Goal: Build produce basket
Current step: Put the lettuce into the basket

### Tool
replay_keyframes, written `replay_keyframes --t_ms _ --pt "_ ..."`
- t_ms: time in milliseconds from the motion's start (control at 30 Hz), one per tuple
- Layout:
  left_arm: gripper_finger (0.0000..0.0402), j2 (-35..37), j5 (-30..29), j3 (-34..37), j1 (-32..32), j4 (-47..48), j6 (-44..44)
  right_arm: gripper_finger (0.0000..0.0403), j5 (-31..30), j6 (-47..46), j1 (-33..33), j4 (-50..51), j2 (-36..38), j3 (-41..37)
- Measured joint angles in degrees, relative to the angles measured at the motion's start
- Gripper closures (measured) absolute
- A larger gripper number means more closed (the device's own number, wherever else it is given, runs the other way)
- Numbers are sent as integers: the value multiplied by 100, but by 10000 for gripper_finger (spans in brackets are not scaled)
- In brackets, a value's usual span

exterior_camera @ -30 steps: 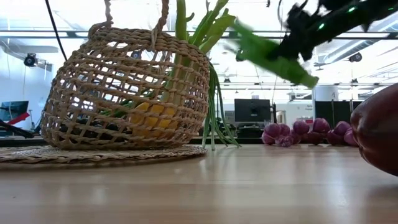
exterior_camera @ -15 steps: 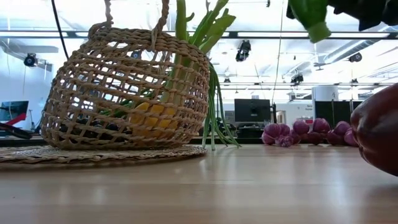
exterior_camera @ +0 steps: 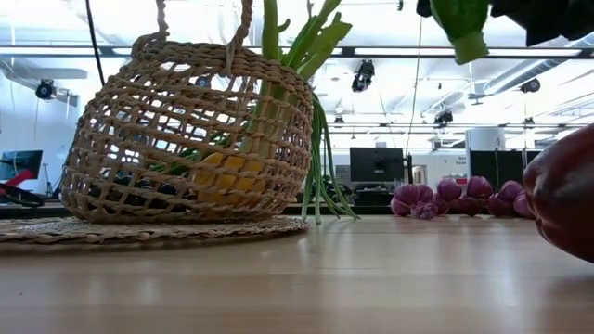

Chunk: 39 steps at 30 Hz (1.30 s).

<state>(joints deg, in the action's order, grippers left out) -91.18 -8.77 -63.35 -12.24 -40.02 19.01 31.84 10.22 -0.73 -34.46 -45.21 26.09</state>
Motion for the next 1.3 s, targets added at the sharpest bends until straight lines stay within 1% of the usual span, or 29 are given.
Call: replay_keyframes --t_ms 100,167,267,400,533,700,800,933,1000,1167,1300 --pt "39 -20 -32 -37 159 -4 -559 333 -29 61 0 -228 -211 20" --pt "37 -137 -52 -90 222 -139 -660 333 -31 143 0 -238 -383 71" --pt "36 -437 126 -199 225 -385 -643 333 -36 179 0 -357 -685 197" --pt "36 -830 415 -425 187 -346 -374 333 -53 154 -1 -395 -1001 425" --pt "36 -937 408 -555 100 -345 -91 333 -55 137 -2 -319 -1117 527" --pt "39 -909 420 -702 82 -351 -61 332 -53 145 -2 -179 -1220 529" --pt "50 -926 622 -850 90 -327 -62 332 -232 246 -2 -197 -1349 539" --pt "67 -1019 673 -958 87 -291 -55 332 -990 249 -1 -211 -1569 616" --pt "75 -1042 631 -954 90 -304 -54 332 -1165 271 0 -215 -1623 634" --pt "102 -997 249 -925 13 -212 82 332 -1224 293 0 -187 -1642 634" --pt "140 -891 187 -950 -35 183 189 332 -1242 287 0 -144 -1621 634"
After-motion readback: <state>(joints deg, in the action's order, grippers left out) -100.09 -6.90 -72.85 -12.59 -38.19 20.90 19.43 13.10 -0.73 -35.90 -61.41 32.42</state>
